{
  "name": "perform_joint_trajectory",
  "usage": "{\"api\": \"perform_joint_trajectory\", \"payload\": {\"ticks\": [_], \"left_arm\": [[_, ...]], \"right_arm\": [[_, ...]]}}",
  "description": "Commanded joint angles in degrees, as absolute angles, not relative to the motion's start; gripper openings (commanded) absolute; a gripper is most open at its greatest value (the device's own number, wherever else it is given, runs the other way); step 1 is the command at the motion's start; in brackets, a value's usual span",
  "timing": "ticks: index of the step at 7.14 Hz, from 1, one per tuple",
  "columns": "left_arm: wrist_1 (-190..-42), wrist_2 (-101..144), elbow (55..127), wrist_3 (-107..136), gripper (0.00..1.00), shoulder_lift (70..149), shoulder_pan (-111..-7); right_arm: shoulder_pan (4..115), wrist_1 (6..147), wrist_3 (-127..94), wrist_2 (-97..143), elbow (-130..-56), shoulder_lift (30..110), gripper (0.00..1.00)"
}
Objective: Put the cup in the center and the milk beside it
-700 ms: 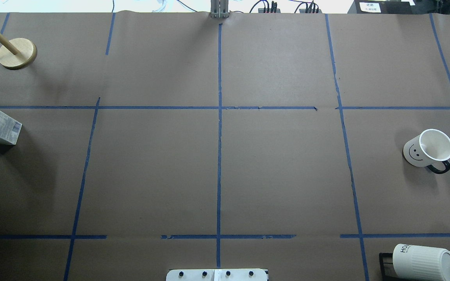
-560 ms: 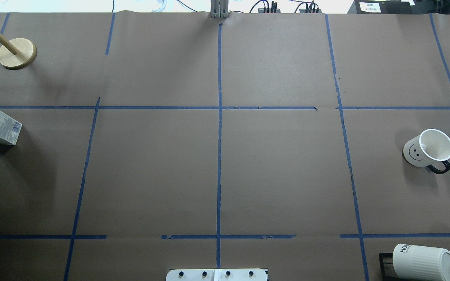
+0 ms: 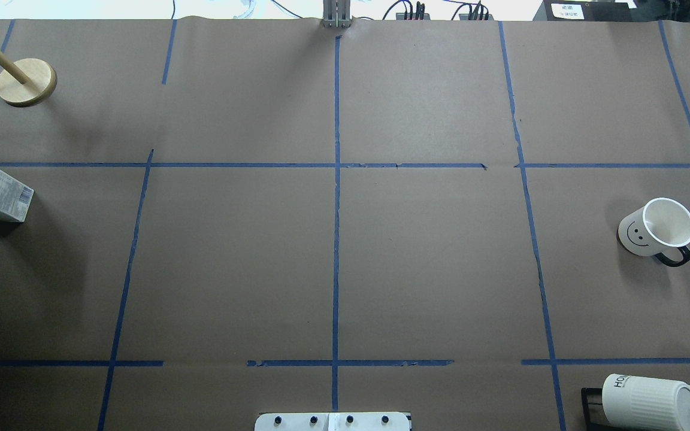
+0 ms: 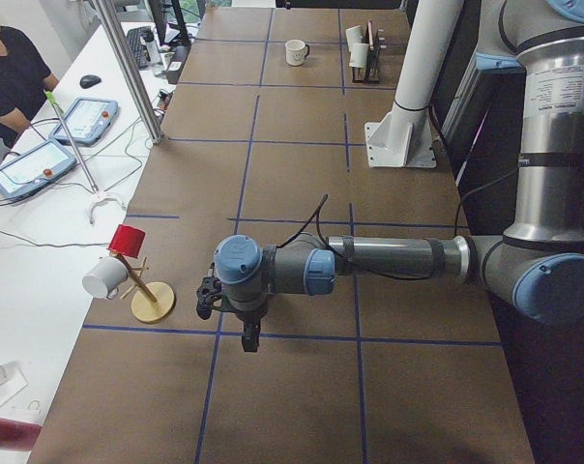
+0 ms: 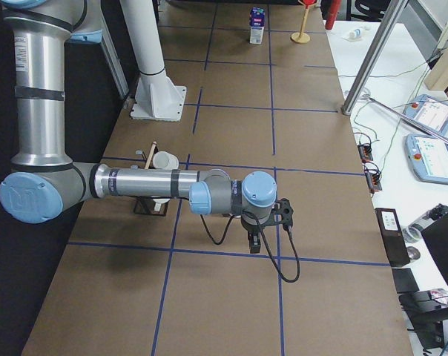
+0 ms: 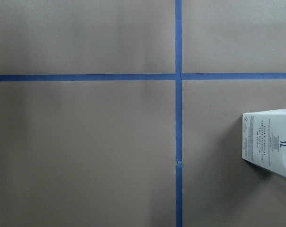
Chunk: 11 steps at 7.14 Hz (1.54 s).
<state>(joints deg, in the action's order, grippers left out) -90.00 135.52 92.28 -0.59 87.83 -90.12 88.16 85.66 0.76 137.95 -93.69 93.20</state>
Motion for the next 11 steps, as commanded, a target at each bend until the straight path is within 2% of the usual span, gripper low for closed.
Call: {"api": "perform_joint_trajectory", "payload": {"ticks": [1, 9, 11], "left_arm": [[-90.1, 135.4, 92.3, -0.6, 1.0, 87.9, -90.1], [-90.1, 135.5, 92.9, -0.5, 1.0, 88.0, -90.1], [-90.1, 135.5, 93.3, -0.4, 1.0, 87.9, -90.2]], "right_arm": [[88.2, 85.6, 0.6, 138.0, -94.0, 93.2, 1.0], [88.1, 85.4, -5.0, 137.8, -97.9, 90.6, 1.0], [85.8, 84.9, -16.0, 137.8, -102.9, 93.1, 1.0]]}}
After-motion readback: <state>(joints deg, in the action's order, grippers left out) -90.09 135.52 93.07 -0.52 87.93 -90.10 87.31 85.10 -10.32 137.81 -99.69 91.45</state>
